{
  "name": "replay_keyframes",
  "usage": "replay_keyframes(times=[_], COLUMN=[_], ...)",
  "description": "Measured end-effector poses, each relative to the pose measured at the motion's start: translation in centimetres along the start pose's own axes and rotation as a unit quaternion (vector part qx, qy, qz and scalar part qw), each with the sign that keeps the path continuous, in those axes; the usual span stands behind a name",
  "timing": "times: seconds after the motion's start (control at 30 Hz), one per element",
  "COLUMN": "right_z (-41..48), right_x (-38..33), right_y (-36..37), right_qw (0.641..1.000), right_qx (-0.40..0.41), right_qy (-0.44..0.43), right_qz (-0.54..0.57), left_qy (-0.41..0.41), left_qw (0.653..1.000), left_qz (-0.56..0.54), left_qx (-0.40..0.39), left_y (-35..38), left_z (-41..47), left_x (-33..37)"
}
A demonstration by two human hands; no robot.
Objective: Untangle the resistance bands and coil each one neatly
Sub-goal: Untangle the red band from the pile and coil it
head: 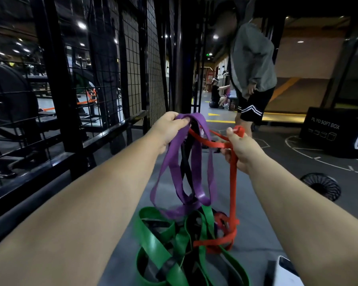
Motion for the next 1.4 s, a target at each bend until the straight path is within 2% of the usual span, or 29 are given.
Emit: replay_keyframes(times=[0.3,0.5,0.6,0.73,0.9,1.07,1.17,1.4], right_z=[-1.5,-1.5,-1.3,-1.5,-1.9,-1.7,-1.7,-1.5], right_x=[0.3,0.3,0.7,1.1,0.9,1.0,1.2,1.6], right_y=[3.1,3.0,2.6,2.4,4.3,5.1,5.6,5.2], right_qw=[0.989,0.977,0.969,0.972,0.969,0.966,0.965,0.974], right_qx=[-0.114,-0.114,-0.107,-0.104,-0.165,-0.189,-0.193,-0.181], right_qy=[-0.035,-0.02,-0.009,-0.011,-0.036,-0.052,-0.058,-0.058], right_qz=[-0.083,-0.178,-0.221,-0.209,-0.181,-0.169,-0.169,-0.125], left_qy=[-0.032,-0.03,-0.039,-0.02,-0.007,-0.025,-0.037,-0.033], left_qw=[0.994,0.984,0.991,0.998,0.997,0.995,0.992,0.99], left_qz=[0.072,0.172,0.127,0.051,0.047,0.05,0.069,-0.012], left_qx=[-0.078,-0.024,-0.016,-0.024,-0.054,-0.078,-0.098,-0.137], left_y=[2.1,1.1,0.4,0.4,1.2,1.0,1.5,1.8], left_z=[-0.2,-0.1,0.0,-0.1,-0.5,-1.0,-1.2,-2.0], left_x=[-0.8,-0.6,-0.8,0.6,2.3,1.4,0.8,0.8])
Point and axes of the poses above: each hand's wrist, its own z-axis towards the middle knuckle, its own y-axis out of the palm, x = y × z, the point moved 7 cm from there along z, towards the middle knuckle, and after that the axes turned 9 degrees about -x, right-handed, at the moved point
